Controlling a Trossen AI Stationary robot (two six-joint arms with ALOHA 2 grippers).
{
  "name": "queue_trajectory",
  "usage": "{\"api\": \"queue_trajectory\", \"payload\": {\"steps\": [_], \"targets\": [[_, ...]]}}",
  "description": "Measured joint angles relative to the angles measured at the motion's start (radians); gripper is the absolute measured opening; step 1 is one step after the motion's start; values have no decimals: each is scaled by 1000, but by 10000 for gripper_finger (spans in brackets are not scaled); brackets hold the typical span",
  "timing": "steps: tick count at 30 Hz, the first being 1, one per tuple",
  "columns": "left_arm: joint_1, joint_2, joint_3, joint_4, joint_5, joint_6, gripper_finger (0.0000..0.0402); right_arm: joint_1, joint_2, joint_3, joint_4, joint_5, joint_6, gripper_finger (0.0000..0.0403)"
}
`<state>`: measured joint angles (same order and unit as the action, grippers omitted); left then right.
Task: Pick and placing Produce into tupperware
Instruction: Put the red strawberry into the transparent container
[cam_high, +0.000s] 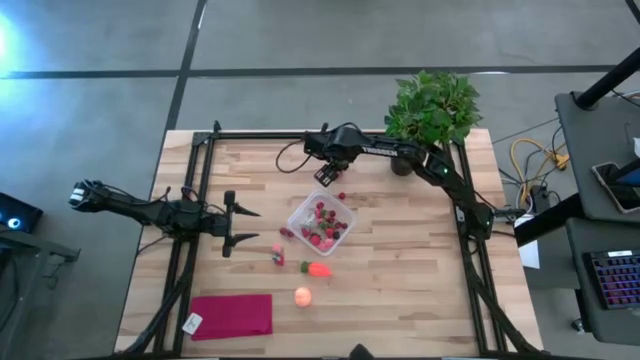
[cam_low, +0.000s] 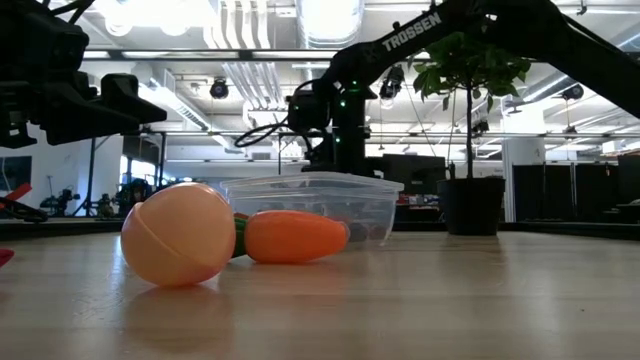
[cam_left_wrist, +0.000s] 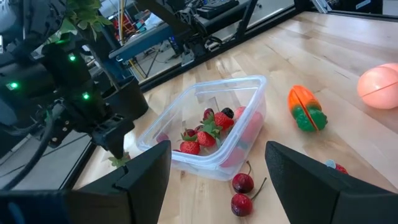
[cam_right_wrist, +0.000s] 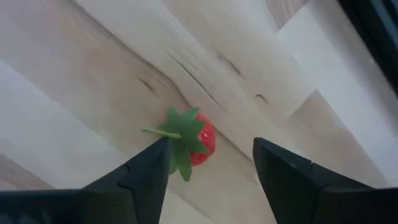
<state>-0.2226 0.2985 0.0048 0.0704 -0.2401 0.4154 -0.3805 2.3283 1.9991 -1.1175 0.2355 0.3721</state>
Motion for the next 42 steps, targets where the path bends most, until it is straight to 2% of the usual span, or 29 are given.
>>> {"api": "queue_trajectory", "payload": {"steps": [5, 9, 16, 26, 34, 42], "targets": [[0, 0, 0, 0, 0, 0, 247, 2, 0, -5, 3, -34, 64, 214], [0, 1, 0, 0, 0, 0, 247, 15, 0, -15, 1, -20, 200, 214], [0, 0, 0, 0, 0, 0, 247, 92, -27, -15, 6, 213, 471, 205], [0, 0, 0, 0, 0, 0, 247, 162, -24, -16, 6, 239, 999, 203], [0, 0, 0, 0, 0, 0, 247, 166, -21, -23, -5, 275, 1310, 203], [0, 0, 0, 0, 0, 0, 247, 248, -22, 2, -54, 478, 1388, 203]]}}
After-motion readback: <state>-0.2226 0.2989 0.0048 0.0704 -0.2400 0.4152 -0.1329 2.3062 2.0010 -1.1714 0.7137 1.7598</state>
